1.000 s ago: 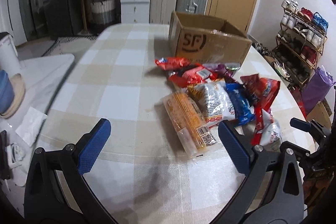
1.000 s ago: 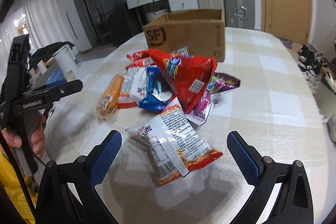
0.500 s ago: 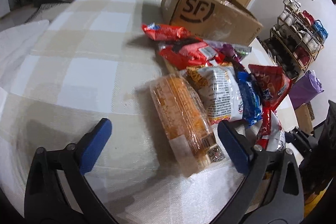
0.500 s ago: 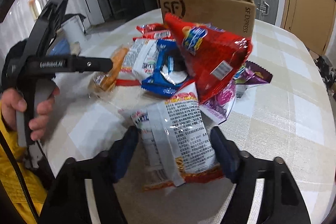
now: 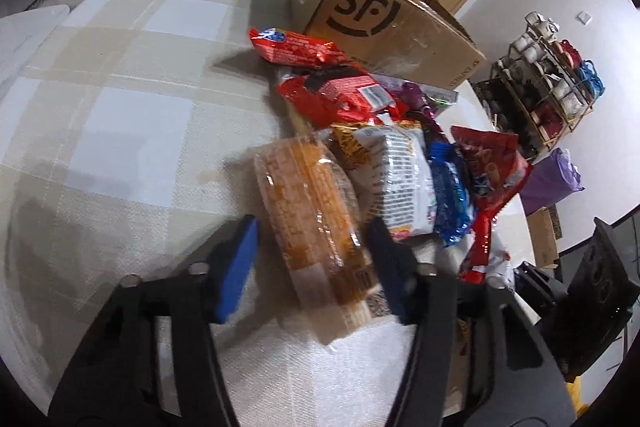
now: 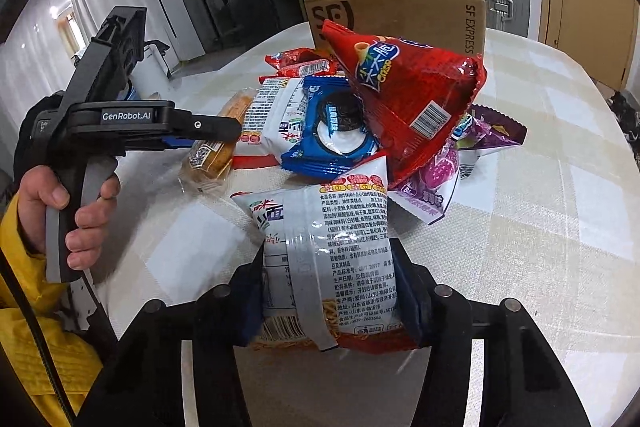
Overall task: Organize snacks
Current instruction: 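Grasp the white snack bag with the right gripper while the left grasps the orange bread roll, then lift both held snacks and carry them over the cardboard box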
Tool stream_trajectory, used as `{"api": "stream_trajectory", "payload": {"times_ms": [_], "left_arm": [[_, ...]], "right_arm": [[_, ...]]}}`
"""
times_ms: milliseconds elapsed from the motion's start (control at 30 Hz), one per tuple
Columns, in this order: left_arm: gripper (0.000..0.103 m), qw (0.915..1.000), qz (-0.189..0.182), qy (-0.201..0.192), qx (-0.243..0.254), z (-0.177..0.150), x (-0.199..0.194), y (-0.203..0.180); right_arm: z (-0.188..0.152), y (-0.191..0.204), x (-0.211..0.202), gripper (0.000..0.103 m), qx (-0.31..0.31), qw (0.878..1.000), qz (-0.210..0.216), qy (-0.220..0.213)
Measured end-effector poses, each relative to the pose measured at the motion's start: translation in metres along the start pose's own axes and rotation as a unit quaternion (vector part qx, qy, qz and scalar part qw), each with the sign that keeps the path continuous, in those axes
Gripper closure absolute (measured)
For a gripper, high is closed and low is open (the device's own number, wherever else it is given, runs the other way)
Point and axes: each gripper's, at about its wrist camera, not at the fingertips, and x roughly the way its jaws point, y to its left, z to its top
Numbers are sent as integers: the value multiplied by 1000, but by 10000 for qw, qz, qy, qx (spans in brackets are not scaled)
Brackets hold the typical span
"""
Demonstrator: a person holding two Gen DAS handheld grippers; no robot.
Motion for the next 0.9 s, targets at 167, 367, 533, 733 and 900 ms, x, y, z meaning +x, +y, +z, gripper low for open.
{"api": "stream_trajectory", "payload": {"times_ms": [167,367,533,733,900], "left_arm": [[67,9998,48,-44,161,-4,-3,-5],[70,9995,95,-125,273,-9,-10,0],[70,9983,405,-279,313,-15,-23,4],[70,9960,570,-512,453,-23,-47,4],[70,9947,512,-735,506,-27,-65,1]], "right_arm": [[-4,-1,-8,48,102,9999,47,-106],[-4,-1,-16,49,201,9996,16,-218],[-1,-1,-28,49,318,9988,39,-364],[2,5,-37,49,316,9983,50,-489],[6,10,-46,49,321,9977,33,-603]]}}
